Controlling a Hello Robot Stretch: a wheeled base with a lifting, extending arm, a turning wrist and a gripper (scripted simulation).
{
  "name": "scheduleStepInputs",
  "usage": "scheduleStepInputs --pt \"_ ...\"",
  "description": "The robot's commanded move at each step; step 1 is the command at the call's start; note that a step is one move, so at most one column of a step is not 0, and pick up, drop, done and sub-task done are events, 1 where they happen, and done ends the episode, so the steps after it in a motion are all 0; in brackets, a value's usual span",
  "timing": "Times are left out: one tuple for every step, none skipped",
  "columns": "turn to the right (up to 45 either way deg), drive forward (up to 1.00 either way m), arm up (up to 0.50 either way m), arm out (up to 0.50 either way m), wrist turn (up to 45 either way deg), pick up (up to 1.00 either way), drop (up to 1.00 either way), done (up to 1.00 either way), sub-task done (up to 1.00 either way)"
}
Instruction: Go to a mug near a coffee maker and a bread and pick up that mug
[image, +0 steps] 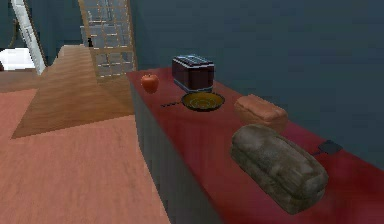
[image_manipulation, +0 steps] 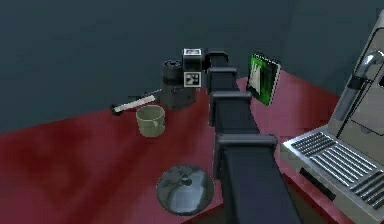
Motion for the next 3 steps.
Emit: scheduleStepInputs --pt "0.0 0.00 0.00 0.00 18.0 0.00 0.00 0.00 0.00" --pt "0.0 0.00 -0.10 0.00 0.0 0.00 0.00 0.00 0.00" --pt "0.0 0.00 0.00 0.00 0.0 1.00 0.00 0.00 0.00"
